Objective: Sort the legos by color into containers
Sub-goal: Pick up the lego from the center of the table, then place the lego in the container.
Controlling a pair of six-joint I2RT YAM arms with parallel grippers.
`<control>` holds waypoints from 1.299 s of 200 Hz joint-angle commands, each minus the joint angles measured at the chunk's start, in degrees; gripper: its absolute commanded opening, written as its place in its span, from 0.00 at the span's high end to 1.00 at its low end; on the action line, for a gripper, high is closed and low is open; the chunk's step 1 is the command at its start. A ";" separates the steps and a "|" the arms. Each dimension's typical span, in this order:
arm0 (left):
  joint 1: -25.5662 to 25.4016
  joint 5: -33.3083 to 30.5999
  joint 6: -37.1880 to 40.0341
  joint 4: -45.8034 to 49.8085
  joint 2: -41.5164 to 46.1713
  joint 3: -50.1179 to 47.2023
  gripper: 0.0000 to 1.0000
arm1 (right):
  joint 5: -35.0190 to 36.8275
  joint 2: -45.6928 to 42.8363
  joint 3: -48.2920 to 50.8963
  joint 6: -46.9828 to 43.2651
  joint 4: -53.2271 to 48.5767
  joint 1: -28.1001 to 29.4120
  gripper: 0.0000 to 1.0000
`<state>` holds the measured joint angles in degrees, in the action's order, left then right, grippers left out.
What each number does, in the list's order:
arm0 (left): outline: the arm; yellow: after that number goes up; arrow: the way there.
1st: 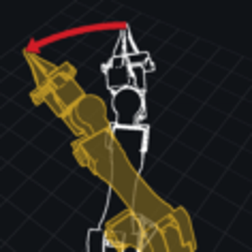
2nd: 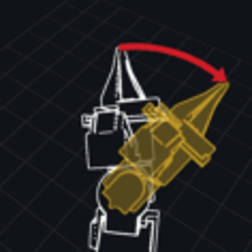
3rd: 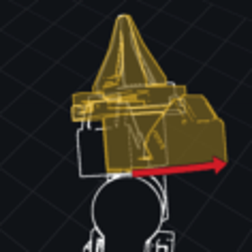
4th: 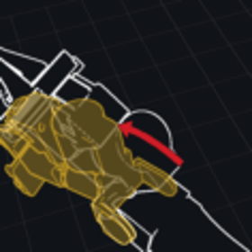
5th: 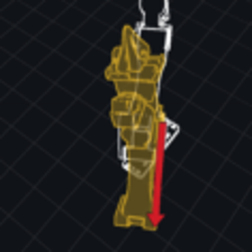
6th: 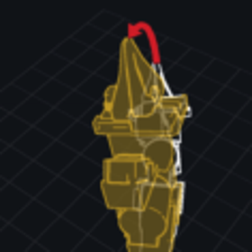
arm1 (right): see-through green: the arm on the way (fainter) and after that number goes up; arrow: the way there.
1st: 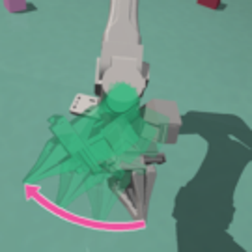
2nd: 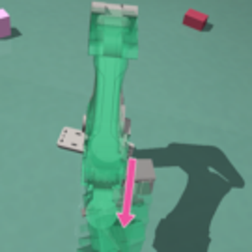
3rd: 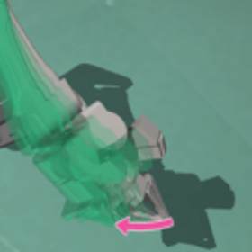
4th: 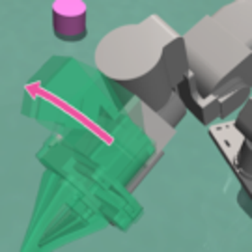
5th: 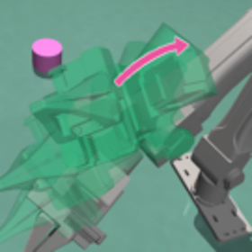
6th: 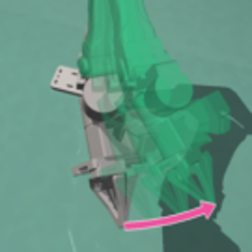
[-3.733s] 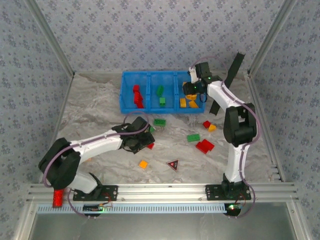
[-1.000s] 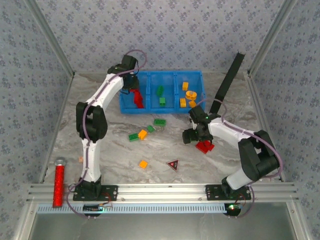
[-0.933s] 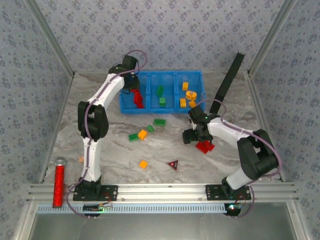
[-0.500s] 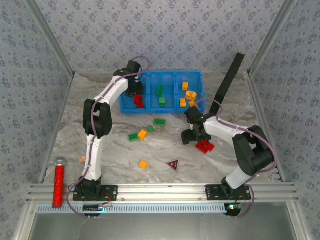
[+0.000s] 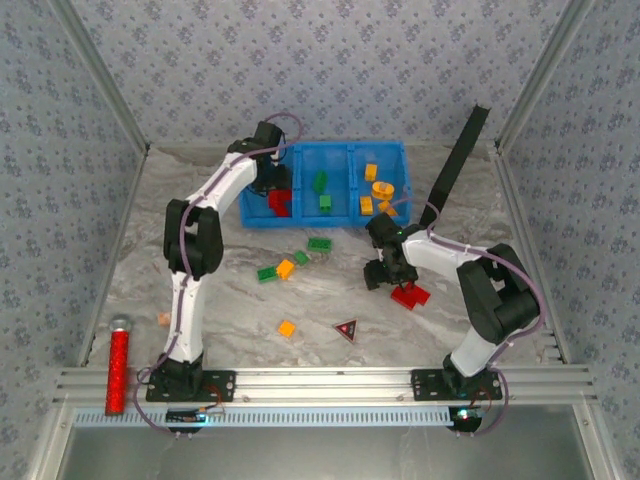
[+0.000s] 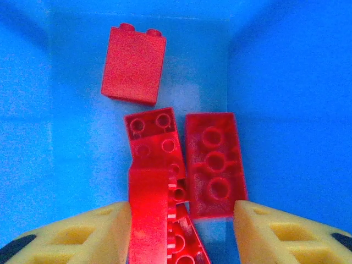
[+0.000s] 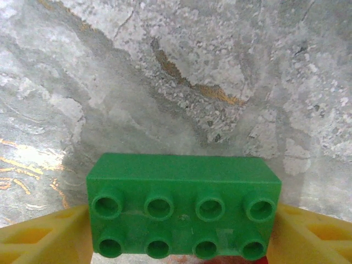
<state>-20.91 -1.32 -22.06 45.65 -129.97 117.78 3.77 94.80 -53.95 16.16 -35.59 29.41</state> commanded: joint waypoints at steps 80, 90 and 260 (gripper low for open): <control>-1.42 0.00 1.99 -3.07 18.59 -10.91 0.44 | 2.14 2.95 -6.42 -0.48 -6.01 0.41 0.44; -1.50 0.09 2.27 -3.18 20.85 -12.47 0.43 | 2.33 2.21 -7.77 -0.99 -7.50 0.52 0.45; -4.13 5.51 0.54 -3.75 68.01 -62.19 0.26 | 4.19 24.47 -58.31 -21.59 -12.48 5.29 0.47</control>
<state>-23.29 1.48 -17.96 40.88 -66.87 59.53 8.60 114.17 -106.39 -2.39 -46.37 33.76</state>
